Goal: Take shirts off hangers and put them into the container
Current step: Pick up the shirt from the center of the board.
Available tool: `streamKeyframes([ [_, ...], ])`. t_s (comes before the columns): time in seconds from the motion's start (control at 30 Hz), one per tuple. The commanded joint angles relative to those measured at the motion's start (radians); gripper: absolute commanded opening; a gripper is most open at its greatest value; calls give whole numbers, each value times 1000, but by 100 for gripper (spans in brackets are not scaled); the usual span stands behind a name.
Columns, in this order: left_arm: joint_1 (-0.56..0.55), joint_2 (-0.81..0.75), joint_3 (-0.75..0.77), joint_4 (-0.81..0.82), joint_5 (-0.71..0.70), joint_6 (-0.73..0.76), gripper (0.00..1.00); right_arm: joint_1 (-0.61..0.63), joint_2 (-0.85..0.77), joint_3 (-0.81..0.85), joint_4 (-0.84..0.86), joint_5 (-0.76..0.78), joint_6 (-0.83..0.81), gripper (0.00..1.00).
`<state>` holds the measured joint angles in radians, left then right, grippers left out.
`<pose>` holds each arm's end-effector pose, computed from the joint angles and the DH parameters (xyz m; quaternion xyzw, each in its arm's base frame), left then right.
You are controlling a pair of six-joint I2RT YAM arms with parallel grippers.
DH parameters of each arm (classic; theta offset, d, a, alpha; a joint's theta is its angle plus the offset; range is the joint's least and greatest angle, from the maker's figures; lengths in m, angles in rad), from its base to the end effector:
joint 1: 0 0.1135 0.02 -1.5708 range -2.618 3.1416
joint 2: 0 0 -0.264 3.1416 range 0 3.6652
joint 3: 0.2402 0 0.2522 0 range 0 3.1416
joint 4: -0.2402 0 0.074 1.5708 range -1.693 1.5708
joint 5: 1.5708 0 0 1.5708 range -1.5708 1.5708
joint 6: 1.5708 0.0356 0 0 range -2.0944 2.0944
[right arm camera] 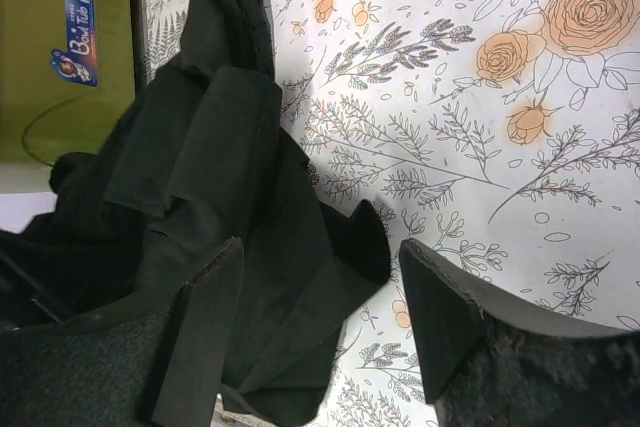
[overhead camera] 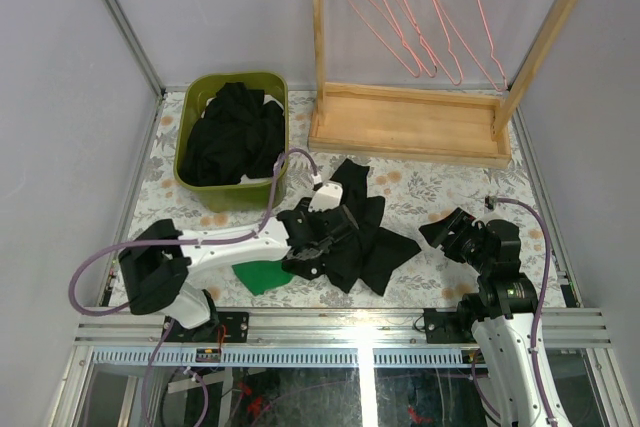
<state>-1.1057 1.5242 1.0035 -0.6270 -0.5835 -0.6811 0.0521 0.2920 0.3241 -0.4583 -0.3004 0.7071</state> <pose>0.1488 -0.2527 0.2128 0.1383 0.9281 0.0196 0.3452 0.1077 0.0162 0.2127 0.1907 0.8131 0.3153 0.4507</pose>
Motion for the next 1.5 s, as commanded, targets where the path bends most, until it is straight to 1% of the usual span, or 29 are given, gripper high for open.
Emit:
streamKeyframes([
  [0.0,-1,53,1,93,175,78,42,-1,6,11,41,-23,-10,71],
  [0.03,-2,60,1,123,223,77,42,-1,5,10,40,-23,-11,71],
  [0.1,-5,56,-2,166,273,46,43,-1,6,11,41,-23,-11,71],
  [0.17,-5,39,-16,240,337,52,43,-1,6,12,41,-26,-11,71],
  [0.2,-4,34,-12,253,362,56,43,-1,6,12,41,-26,-12,71],
  [0.27,-5,31,4,268,398,60,38,-1,6,12,41,-26,-12,72],
  [0.33,-4,30,19,288,443,72,39,-1,4,15,38,-17,-12,71],
  [0.37,-5,30,25,299,468,80,41,-1,2,16,35,-9,-11,72],
  [0.4,-6,32,31,306,485,86,48,-1,-1,16,34,-6,-10,72],
  [0.43,-7,34,38,306,488,87,54,-2,-4,15,35,-3,-6,72],
  [0.57,-10,48,44,296,471,93,71,-2,-10,14,35,-6,-5,72],
  [0.63,-13,38,34,278,417,80,73,-1,-5,15,35,-10,-7,72],
  [0.73,-14,-58,-16,288,367,71,88,-1,2,16,35,-16,-11,72],
  [0.77,-14,-120,-32,294,368,83,98,-3,4,15,36,-17,-11,72],
  [0.8,-13,-167,-43,302,377,107,100,-2,5,15,38,-17,-11,72],
  [0.9,-11,-306,-86,332,397,146,100,-1,9,18,37,-17,-11,72],
  [1.0,14,-409,-138,342,398,156,100,-2,16,27,51,-69,-30,73],
  [1.07,45,-456,-179,323,312,119,100,-2,29,49,72,-154,-53,74],
  [1.13,95,-494,-225,284,244,35,100,-2,37,68,113,-274,-48,75],
  [1.2,132,-531,-308,294,237,-13,100,0,36,74,150,-380,-8,76],
  [1.23,146,-543,-337,298,239,-30,99,0,34,90,135,-406,-9,76],
  [1.3,162,-545,-388,298,227,-66,94,0,30,144,48,-383,-53,78],
  [1.37,173,-524,-429,307,214,-110,92,0,41,189,-23,-372,-96,79],
  [1.47,179,-474,-460,343,214,-146,86,0,78,225,-69,-373,-126,81],
])
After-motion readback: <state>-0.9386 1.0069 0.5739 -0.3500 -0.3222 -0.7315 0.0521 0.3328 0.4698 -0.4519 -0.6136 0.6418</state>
